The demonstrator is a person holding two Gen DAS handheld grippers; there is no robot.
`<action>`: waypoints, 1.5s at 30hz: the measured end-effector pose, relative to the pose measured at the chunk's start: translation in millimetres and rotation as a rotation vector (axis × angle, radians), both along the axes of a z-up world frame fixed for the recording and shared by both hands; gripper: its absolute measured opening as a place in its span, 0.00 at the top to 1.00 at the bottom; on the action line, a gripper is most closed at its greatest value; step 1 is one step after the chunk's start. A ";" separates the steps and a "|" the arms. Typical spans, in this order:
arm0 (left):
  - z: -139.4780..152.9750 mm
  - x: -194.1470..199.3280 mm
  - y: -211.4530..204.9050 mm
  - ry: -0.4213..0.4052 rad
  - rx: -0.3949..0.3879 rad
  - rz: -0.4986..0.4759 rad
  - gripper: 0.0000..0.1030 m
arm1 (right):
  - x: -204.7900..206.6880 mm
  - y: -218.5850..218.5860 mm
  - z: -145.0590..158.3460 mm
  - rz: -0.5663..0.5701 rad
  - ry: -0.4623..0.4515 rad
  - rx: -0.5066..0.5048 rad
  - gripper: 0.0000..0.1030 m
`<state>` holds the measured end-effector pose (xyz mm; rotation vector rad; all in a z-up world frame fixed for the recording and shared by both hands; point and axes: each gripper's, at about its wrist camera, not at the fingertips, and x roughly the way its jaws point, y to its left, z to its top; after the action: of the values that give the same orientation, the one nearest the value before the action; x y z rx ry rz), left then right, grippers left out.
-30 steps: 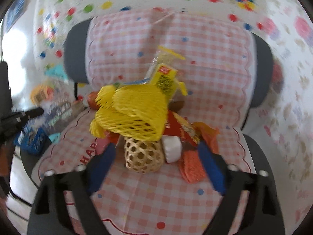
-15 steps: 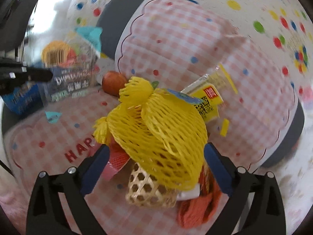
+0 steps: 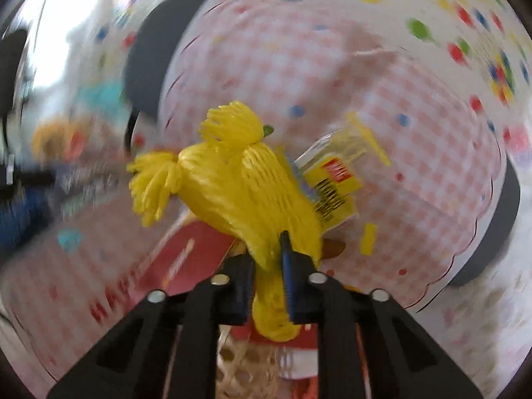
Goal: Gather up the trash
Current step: 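Grasp the clear plastic bag with the left tool while the right tool grasps the yellow foam net, then carry the yellow net and plastic bag to the pink wastebasket and release both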
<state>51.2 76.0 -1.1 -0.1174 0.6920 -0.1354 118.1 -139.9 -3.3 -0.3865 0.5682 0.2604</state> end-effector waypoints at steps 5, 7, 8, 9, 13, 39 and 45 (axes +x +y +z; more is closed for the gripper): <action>39.2 -25.2 -6.0 -0.087 0.011 -0.006 0.98 | -11.5 -36.8 48.8 -0.071 -0.038 0.239 0.90; 49.6 -38.9 -10.2 -0.115 0.002 -0.024 0.98 | -31.9 -54.5 63.3 -0.082 -0.043 0.326 0.90; 54.3 -47.5 -14.1 -0.130 0.000 -0.035 0.98 | -43.5 -63.1 68.6 -0.091 -0.049 0.357 0.90; 57.0 -53.5 -17.2 -0.138 0.000 -0.042 0.98 | -49.3 -69.4 72.6 -0.097 -0.054 0.375 0.90; 62.1 -80.0 -30.3 -0.159 -0.027 -0.076 0.98 | -99.7 -104.0 79.9 -0.131 -0.049 0.469 0.90; -22.6 -198.7 -209.7 -0.050 -0.055 -0.594 0.98 | -357.3 -201.5 -26.9 -0.595 0.007 0.551 0.90; -50.1 -215.2 -248.9 0.001 -0.073 -0.696 0.98 | -393.1 -225.5 -53.9 -0.700 0.054 0.579 0.89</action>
<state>-164.1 -172.9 -51.2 0.0589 0.7057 -0.8280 -274.9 -365.4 -57.1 0.3862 0.6197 -0.2430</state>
